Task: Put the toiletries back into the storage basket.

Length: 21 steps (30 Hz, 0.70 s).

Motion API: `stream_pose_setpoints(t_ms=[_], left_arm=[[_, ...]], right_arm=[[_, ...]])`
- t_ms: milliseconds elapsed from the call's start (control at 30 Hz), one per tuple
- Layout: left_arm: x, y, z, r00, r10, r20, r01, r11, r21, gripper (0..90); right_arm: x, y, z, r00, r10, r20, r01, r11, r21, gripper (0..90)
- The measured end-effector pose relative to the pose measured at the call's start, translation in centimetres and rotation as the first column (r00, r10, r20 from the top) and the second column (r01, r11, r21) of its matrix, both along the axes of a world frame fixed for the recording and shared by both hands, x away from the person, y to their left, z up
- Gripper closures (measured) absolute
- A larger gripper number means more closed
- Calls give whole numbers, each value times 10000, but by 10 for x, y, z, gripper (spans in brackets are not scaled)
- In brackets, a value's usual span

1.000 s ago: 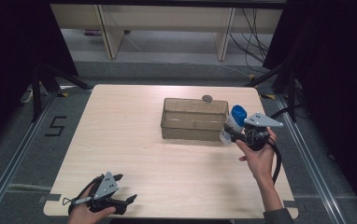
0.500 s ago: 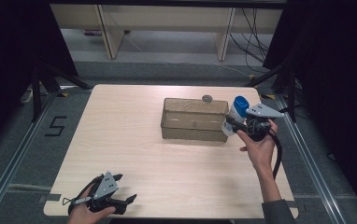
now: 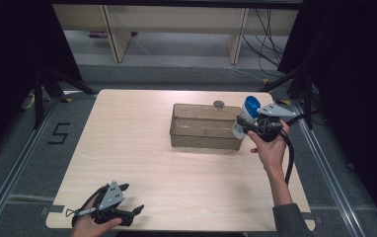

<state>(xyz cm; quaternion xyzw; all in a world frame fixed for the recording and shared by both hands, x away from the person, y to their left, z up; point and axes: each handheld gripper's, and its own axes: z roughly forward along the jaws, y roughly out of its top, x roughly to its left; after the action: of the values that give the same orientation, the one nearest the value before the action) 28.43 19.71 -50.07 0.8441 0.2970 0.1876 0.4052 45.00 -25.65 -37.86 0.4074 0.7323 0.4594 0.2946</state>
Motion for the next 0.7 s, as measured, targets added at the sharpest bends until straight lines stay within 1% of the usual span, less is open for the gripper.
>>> stream_pose_setpoints(t_ms=[33,67,100,133,167,200,233,267,300,333,367,400,433,467,500,533,567,600,633,667,700], left_arm=[[0,0,0,10000,-9,-15,9,10000,-33,149],[0,0,0,10000,-9,-15,9,10000,-33,149],[0,0,0,10000,1,-6,-1,10000,1,149],[0,0,0,10000,13,-35,-13,9999,-102,149],[0,0,0,10000,-2,-8,2,10000,22,149],[0,-1,-1,10000,1,-44,-2,9999,-108,149],[0,0,0,10000,-3,-12,3,10000,5,149],[0,0,0,10000,8,-24,-8,10000,-52,149],[0,0,0,10000,-22,-35,22,10000,-44,149],[0,0,0,10000,-17,5,17,10000,45,149],[0,0,0,10000,-17,5,17,10000,34,149],[0,0,0,10000,-7,-40,7,9999,-109,149],[-1,0,0,10000,24,-30,-25,10000,-36,149],[0,0,0,10000,29,-25,-30,10000,-55,149],[0,0,0,10000,-7,-24,7,10000,-49,149],[0,0,0,10000,-23,-17,23,10000,12,149],[0,0,0,10000,3,-14,-3,10000,-31,149],[0,0,0,10000,-30,-47,30,10000,-65,149],[0,0,0,10000,-11,-46,11,9999,-109,149],[0,0,0,10000,37,-8,-37,10000,14,149],[0,0,0,10000,-29,-3,29,10000,51,149]], right_arm=[[4,2,0,10000,-43,-18,43,10000,33,563],[4,2,0,10000,-43,-18,43,10000,33,563],[5,2,0,9999,-68,-118,68,10000,57,563],[7,3,0,9998,-52,-200,57,9997,248,563],[10,3,-1,9996,-78,-269,83,9998,166,563],[10,3,-1,9996,-78,-269,83,9998,166,563],[14,2,-2,9998,-196,-43,196,9998,14,563],[14,2,-2,9998,-196,-43,196,9998,14,563],[15,4,-3,9992,-295,-267,299,9994,178,563],[17,4,-3,9996,-180,-223,180,9998,28,563],[18,4,-4,9993,-218,-318,220,9997,64,562],[19,6,-5,9990,-328,-292,332,9994,127,563],[21,6,-6,9989,-274,-378,276,9996,47,562],[22,7,-7,9990,-298,-321,301,9995,64,562],[23,6,-8,9993,-309,-232,305,9994,-143,562],[24,7,-8,9987,-214,-454,211,9998,-71,563],[25,8,-10,9982,-279,-522,276,9996,-65,563],[27,7,-11,9990,-191,-399,182,9996,-208,562],[27,7,-11,9990,-191,-399,182,9996,-208,562],[28,7,-12,9986,-238,-481,229,9996,-188,562],[28,10,-14,9981,-432,-440,434,9991,23,562]])
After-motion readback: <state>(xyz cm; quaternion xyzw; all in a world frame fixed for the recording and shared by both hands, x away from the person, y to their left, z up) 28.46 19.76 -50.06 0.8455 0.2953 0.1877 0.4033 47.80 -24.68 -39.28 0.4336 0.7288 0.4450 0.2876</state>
